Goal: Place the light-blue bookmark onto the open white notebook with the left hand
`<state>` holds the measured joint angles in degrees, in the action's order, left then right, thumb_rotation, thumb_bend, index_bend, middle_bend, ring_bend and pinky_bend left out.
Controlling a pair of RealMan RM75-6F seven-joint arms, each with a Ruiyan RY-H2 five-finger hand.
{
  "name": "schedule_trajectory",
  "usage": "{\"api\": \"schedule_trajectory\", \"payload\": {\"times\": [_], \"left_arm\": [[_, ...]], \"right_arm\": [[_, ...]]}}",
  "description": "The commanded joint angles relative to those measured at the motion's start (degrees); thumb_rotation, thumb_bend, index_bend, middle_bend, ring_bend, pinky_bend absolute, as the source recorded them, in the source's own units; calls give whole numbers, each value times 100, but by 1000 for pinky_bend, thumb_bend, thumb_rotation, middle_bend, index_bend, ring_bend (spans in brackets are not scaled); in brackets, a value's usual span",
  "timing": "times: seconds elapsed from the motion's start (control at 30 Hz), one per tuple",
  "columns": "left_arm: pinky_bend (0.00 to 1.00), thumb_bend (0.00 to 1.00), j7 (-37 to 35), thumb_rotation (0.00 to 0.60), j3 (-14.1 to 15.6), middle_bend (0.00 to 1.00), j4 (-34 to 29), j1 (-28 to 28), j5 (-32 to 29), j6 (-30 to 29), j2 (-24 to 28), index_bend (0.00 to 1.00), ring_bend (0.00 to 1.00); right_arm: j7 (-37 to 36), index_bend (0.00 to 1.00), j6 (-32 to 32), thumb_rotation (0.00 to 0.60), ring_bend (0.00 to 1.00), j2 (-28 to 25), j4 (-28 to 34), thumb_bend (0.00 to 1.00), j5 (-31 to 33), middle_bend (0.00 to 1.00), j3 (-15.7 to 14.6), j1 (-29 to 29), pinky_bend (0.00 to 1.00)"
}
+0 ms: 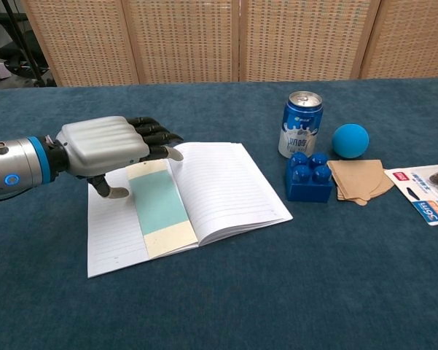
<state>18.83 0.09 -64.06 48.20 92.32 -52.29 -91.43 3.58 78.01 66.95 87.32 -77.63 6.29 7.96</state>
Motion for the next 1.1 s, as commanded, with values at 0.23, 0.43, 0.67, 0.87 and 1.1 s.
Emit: {"api": "schedule_trajectory", "payload": {"times": [0.23, 0.43, 0.67, 0.87, 1.1], "left_arm": [[0, 270, -101, 600, -195, 0, -227, -95, -197, -253, 193, 2, 0], [0, 282, -399, 600, -325, 0, -732, -172, -350, -394, 549, 0, 0], [0, 333, -608, 600, -317, 0, -1498, -295, -584, -309, 1065, 0, 0], [0, 332, -18, 600, -221, 0, -2136, -754, -921, -705, 1457, 0, 0], [0, 325, 735, 600, -84, 0, -2407, -1364, -1020, -1551, 1601, 0, 0]], "right_arm": [[51, 28, 13, 600, 0, 4, 25, 102, -13, 0, -14, -3, 0], [38, 28, 5, 600, 0, -5, 41, 104, -4, 0, -15, -6, 0], [26, 28, -21, 600, 0, -16, 66, 104, -29, 0, -34, 3, 0], [-17, 28, -25, 600, 0, -74, 122, 103, -21, 0, -45, -16, 0], [-8, 28, -22, 600, 0, -100, 162, 103, -57, 0, -70, -22, 0]]}}
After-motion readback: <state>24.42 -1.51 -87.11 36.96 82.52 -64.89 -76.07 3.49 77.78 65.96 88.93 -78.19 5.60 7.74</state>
